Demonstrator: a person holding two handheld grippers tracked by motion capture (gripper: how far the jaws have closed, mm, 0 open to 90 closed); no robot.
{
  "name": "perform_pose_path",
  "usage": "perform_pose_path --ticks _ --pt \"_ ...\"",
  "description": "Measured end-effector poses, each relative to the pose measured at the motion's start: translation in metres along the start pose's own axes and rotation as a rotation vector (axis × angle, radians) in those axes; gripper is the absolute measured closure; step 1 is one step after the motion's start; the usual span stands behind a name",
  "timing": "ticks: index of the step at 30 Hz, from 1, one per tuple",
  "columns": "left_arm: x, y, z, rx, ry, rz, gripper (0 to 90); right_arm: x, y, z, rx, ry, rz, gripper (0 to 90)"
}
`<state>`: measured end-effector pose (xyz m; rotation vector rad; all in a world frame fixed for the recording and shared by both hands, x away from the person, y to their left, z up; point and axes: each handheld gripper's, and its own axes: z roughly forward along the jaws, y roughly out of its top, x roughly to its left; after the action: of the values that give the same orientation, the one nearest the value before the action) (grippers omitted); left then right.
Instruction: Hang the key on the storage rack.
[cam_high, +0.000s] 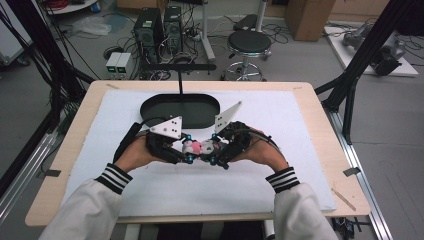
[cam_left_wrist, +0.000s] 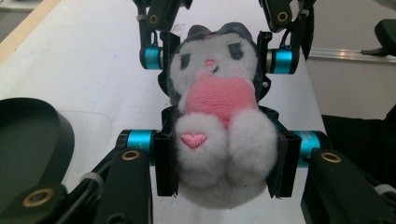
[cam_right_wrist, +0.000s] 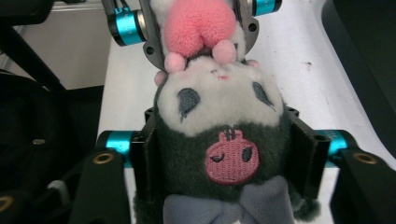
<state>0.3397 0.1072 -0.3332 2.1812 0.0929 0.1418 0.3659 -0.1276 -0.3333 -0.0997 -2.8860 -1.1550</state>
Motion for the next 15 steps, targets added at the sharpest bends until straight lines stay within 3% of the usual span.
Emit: perform_pose_path --ticks 2,3,5,8,10,11,15 --pt "-0.001 0.001 0.0 -0.006 0.006 0.008 55.1 0.001 -0.001 -0.001 -0.004 0.013 -0.026 25.3" --pt "-0.002 0.002 -0.001 -0.008 0.02 0.008 55.1 0.003 0.0 -0.002 -0.002 0.016 -0.046 13.0" --pt "-0.001 0.002 -0.002 -0.022 0.028 0.002 55.2 0.006 0.0 -0.002 -0.03 -0.031 -0.067 0.5" --pt "-0.001 0.003 -0.007 -0.031 0.044 -0.027 55.2 0.008 -0.002 -0.009 -0.101 -0.029 -0.048 0.4" --pt "-0.001 0.003 -0.009 -0.029 0.051 -0.032 55.3 0.008 -0.004 -0.012 -0.115 -0.04 -0.042 0.4" --pt "-0.001 0.002 -0.012 -0.039 0.06 -0.04 55.2 0.008 -0.009 -0.018 -0.13 -0.084 -0.03 0.4" --pt "0.0 -0.001 -0.017 -0.057 0.093 -0.052 55.2 0.009 -0.024 -0.033 -0.179 -0.163 0.029 0.4"
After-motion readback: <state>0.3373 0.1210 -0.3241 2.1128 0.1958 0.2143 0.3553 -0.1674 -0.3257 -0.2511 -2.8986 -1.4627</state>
